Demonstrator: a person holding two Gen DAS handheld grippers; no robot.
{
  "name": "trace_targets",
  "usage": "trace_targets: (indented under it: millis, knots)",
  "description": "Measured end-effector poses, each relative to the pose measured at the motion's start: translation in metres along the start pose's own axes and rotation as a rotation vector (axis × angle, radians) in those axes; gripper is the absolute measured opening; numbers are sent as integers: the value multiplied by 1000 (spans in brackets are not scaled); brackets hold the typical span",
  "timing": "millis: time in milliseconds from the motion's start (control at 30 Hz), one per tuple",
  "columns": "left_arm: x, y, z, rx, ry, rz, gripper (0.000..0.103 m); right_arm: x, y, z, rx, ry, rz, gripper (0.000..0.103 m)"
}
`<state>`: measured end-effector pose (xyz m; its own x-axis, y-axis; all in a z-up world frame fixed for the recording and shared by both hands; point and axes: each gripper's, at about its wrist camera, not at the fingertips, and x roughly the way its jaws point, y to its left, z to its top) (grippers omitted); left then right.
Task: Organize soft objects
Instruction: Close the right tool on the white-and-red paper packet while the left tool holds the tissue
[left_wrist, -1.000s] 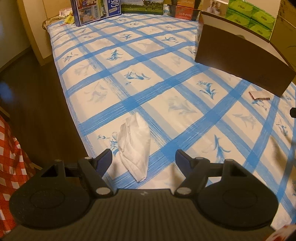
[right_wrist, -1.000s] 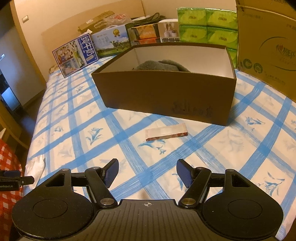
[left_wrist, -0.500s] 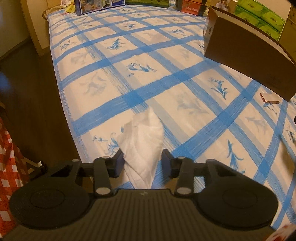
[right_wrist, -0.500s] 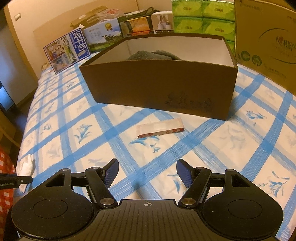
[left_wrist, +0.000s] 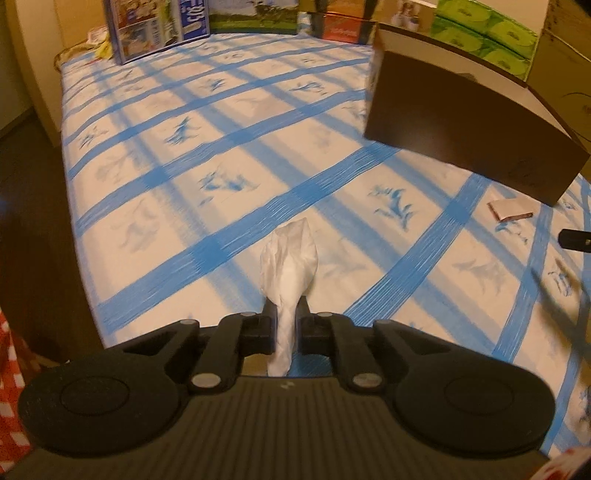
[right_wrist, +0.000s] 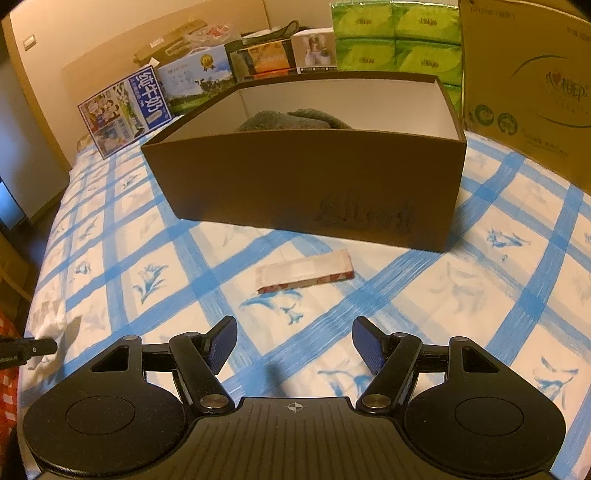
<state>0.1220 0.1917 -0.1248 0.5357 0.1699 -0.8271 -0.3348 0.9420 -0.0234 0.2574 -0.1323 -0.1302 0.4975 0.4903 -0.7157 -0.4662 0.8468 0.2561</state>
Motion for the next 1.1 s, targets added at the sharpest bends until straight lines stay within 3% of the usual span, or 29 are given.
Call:
trace_targets:
  millis: [433, 767, 933, 1100]
  knots:
    - [30, -46, 38, 51, 4, -55, 9, 45, -16, 24, -53, -60, -15, 69]
    - [49, -56, 46, 50, 42, -51, 9, 80, -28, 30, 3, -25, 27, 69]
    - [53, -58, 46, 50, 52, -51, 9, 84, -3, 22, -60, -22, 1, 85]
    - [56, -58, 46, 50, 58, -51, 9, 93, 14, 19, -107, -11, -63, 93]
